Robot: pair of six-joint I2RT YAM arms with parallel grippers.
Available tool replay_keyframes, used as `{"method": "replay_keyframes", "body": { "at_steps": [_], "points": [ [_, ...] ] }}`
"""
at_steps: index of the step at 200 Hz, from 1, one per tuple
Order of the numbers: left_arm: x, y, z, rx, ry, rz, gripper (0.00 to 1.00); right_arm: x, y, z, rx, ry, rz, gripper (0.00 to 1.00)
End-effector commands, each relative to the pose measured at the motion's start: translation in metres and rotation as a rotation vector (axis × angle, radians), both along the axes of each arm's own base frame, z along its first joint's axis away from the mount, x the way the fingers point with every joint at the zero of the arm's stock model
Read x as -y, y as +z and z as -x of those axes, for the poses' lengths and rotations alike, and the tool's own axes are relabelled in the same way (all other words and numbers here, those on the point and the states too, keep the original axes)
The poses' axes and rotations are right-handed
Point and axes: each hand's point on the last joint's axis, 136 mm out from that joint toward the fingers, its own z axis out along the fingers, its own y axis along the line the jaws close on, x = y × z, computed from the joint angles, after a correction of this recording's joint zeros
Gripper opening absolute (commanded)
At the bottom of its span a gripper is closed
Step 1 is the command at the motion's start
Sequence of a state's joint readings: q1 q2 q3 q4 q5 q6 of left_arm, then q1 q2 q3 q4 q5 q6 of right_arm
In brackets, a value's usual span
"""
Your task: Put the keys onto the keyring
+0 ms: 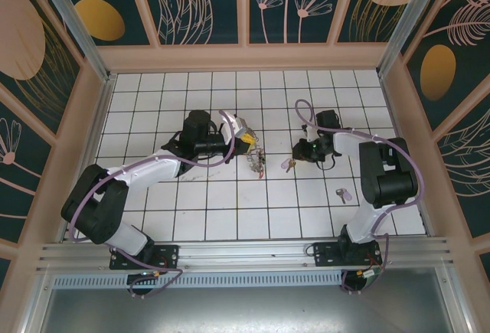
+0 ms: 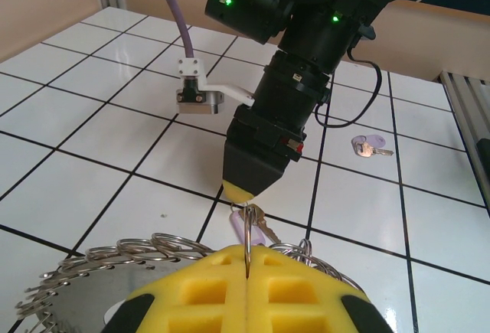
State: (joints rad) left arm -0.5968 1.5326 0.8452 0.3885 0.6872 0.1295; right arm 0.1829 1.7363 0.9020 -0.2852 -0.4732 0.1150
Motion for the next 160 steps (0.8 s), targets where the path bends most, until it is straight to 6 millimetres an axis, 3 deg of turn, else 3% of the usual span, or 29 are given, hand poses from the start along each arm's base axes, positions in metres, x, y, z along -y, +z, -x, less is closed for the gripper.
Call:
{"method": "replay_keyframes", "body": {
  "at_steps": [1,84,160],
  "points": [
    [0.007,0.021,-0.001,0.059,-0.030,0.037,0.00,-0.007,0.003,0.006,-0.022,0.004,-0.051,0.20],
    [0.008,0.020,-0.001,0.058,-0.032,0.038,0.00,-0.011,0.014,0.005,-0.001,0.004,-0.066,0.18],
    [0.009,0.020,-0.002,0.056,-0.036,0.040,0.00,-0.009,0.007,0.006,-0.023,-0.001,-0.046,0.13]
  ]
}}
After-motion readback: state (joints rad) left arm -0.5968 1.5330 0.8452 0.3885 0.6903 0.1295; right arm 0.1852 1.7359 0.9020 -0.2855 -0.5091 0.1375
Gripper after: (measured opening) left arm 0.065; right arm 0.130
